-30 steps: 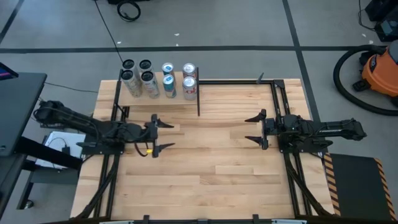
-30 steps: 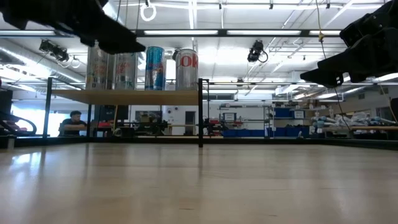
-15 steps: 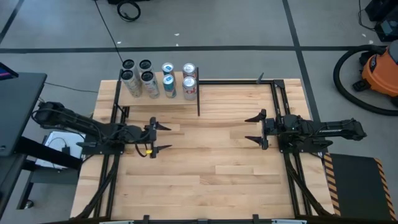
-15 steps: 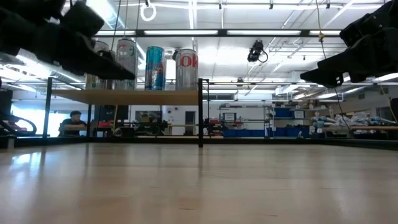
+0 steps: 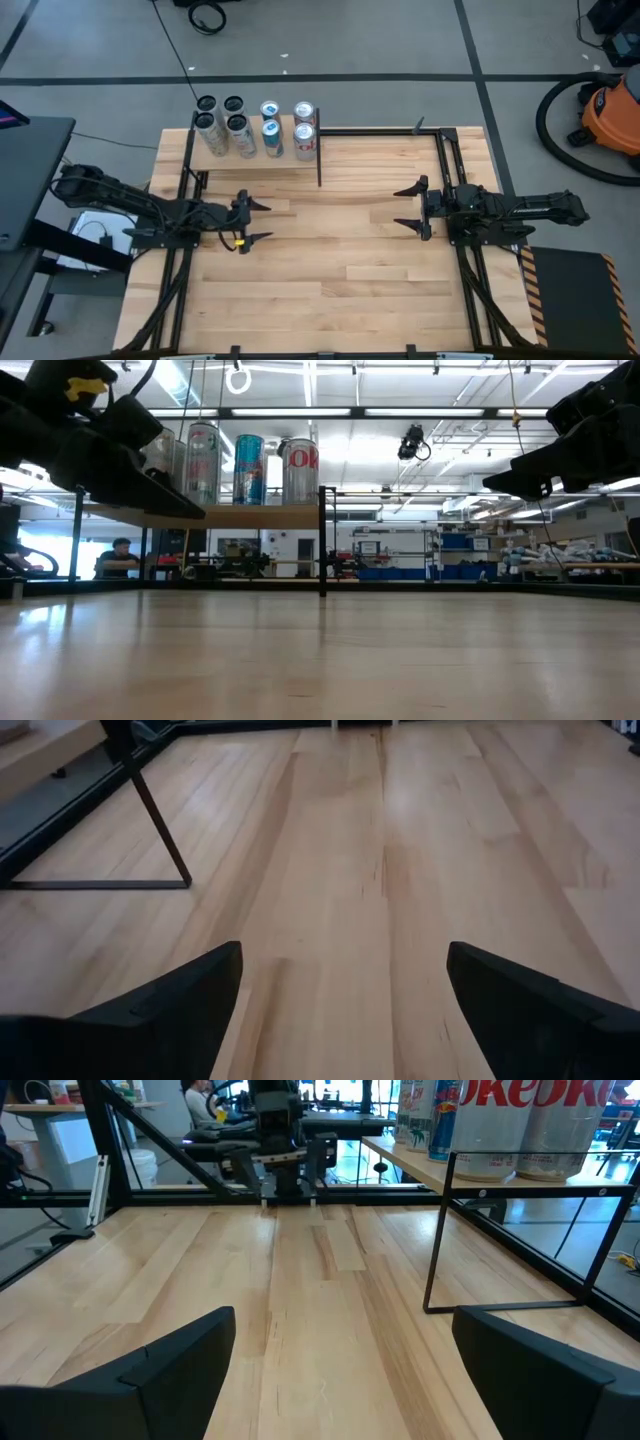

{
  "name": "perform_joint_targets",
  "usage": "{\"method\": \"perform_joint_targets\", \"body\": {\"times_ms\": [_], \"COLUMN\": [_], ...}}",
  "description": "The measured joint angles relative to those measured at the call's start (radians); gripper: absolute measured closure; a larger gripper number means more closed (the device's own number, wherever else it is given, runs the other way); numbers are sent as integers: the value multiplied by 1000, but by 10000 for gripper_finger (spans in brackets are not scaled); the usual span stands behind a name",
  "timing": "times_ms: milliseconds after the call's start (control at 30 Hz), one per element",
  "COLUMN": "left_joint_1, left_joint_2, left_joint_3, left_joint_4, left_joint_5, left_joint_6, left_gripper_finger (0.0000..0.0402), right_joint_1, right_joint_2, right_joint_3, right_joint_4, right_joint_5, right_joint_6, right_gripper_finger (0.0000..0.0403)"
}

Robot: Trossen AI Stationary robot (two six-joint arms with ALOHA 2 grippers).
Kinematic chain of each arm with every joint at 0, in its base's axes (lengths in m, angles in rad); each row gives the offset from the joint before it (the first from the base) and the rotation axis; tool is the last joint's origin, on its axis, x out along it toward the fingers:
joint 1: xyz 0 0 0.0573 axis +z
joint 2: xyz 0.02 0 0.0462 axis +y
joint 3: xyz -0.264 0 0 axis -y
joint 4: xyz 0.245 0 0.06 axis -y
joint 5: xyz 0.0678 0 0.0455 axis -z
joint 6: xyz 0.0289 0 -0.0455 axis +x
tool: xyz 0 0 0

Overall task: Place canned beverage on shelf
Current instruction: Return to Home Position

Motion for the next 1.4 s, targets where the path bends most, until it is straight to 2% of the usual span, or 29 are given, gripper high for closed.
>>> {"method": "perform_joint_targets", "body": {"times_ms": [200,500,1033,1167,1267,1333,1400], "left_joint_1": [2,2,2,2,0,0,-1], "left_joint_2": [-34,-179,-445,-538,-602,-629,-635], "left_joint_3": [1,0,-2,-56,-111,-127,-132], "left_joint_4": [-79,-180,-397,-396,-392,-351,-333], "left_joint_5": [-4,-5,-4,-5,-3,9,23], "left_joint_6": [12,102,104,102,39,-5,22], "left_gripper_finger": [40,40,40,40,40,40,40], "right_joint_1": [0,0,0,0,0,0,0], "right_joint_2": [0,0,0,0,0,0,0], "right_joint_3": [0,0,0,0,0,0,0], "right_joint_4": [0,0,0,0,0,0,0], "right_joint_5": [0,0,0,0,0,0,0], "right_joint_6": [0,0,0,0,0,0,0], "right_gripper_finger": [20,20,20,20,20,20,20]}}
